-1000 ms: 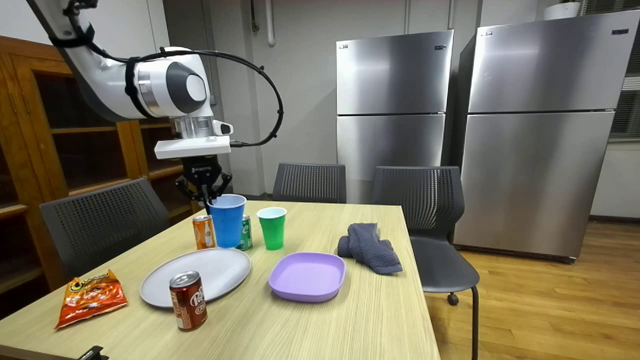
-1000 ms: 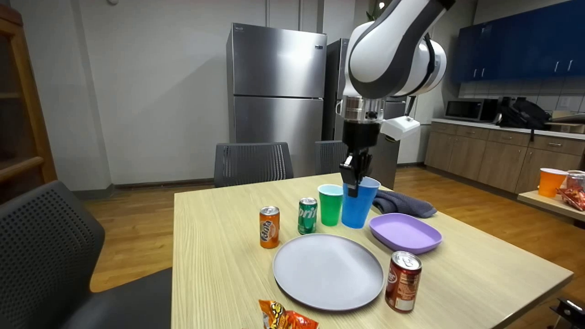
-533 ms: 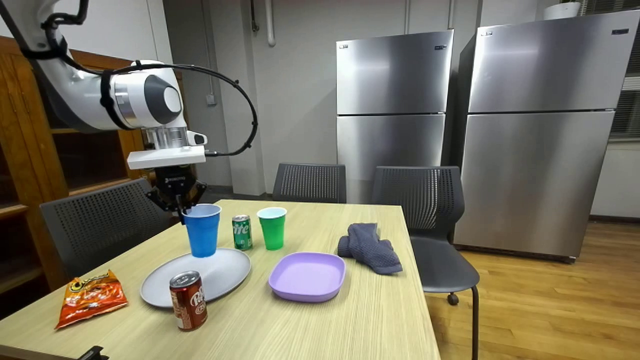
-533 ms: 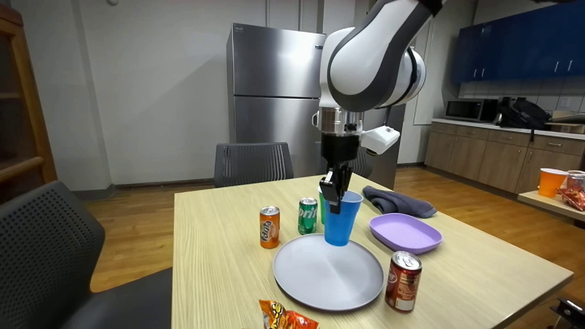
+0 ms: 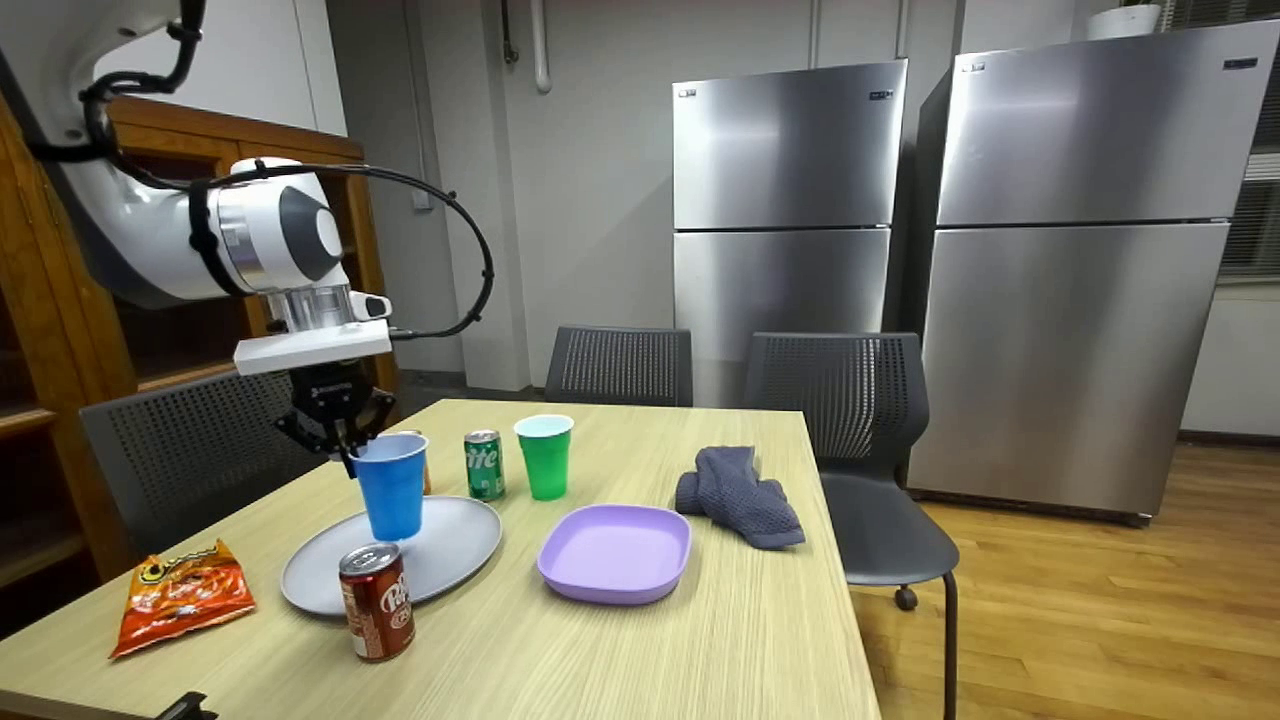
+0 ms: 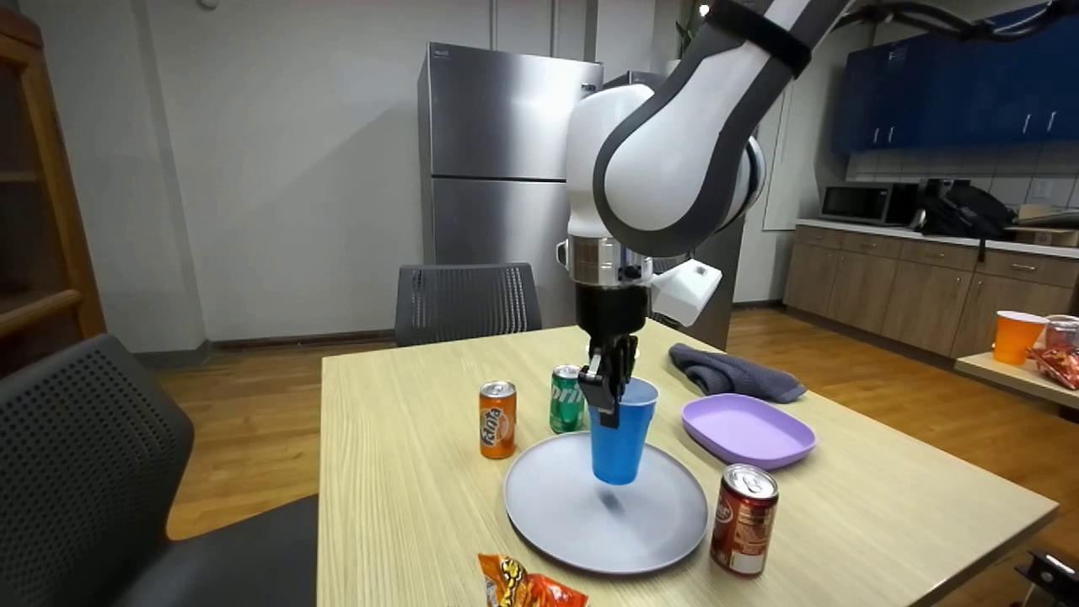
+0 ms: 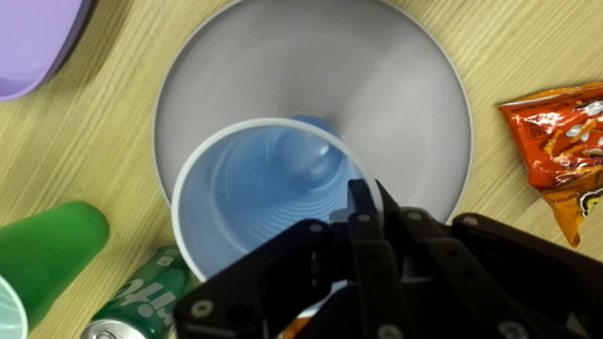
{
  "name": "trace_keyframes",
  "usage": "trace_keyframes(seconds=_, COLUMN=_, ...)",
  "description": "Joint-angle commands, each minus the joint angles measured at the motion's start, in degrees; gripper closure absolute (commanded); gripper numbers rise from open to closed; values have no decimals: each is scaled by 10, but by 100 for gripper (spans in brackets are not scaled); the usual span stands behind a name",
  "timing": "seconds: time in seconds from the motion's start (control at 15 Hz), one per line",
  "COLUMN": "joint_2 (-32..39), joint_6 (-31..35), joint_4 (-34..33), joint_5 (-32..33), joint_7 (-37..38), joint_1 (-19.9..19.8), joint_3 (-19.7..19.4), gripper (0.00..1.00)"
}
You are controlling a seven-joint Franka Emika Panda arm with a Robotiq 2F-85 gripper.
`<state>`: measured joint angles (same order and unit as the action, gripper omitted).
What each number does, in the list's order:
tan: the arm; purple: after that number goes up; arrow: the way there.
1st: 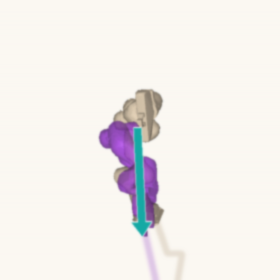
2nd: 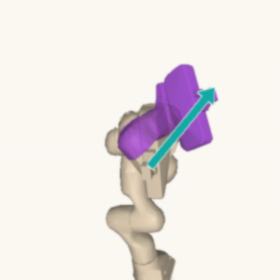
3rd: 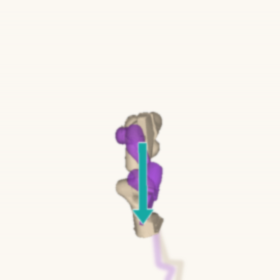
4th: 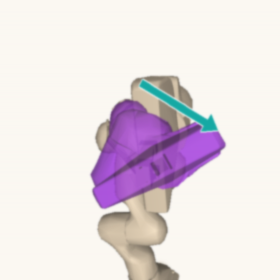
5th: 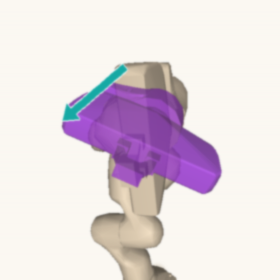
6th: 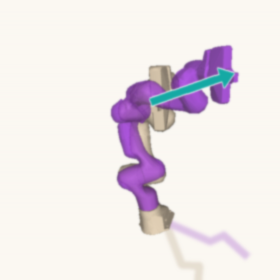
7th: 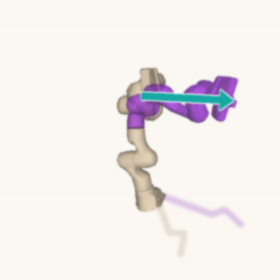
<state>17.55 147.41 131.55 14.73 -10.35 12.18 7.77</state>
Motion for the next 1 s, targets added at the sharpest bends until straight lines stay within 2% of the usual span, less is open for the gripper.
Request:
trace_keyframes(seconds=0.0, joint_2=14, joint_6=31, joint_4=-2, joint_5=46, joint_7=47, joint_1=16, joint_3=-11, gripper=99)
trace_keyframes(seconds=0.53, joint_2=33, joint_6=51, joint_4=1, joint_5=66, joint_7=65, joint_1=23, joint_3=-19, gripper=99)
trace_keyframes(seconds=0.6, joint_2=31, joint_6=47, joint_4=1, joint_5=63, joint_7=62, joint_1=22, joint_3=-18, gripper=71)
trace_keyframes(seconds=0.67, joint_2=29, joint_6=45, joint_4=2, joint_5=61, joint_7=59, joint_1=21, joint_3=-17, gripper=70)
trace_keyframes(seconds=0.93, joint_2=15, joint_6=29, joint_4=6, joint_5=41, joint_7=38, joint_1=10, joint_3=-5, gripper=42)
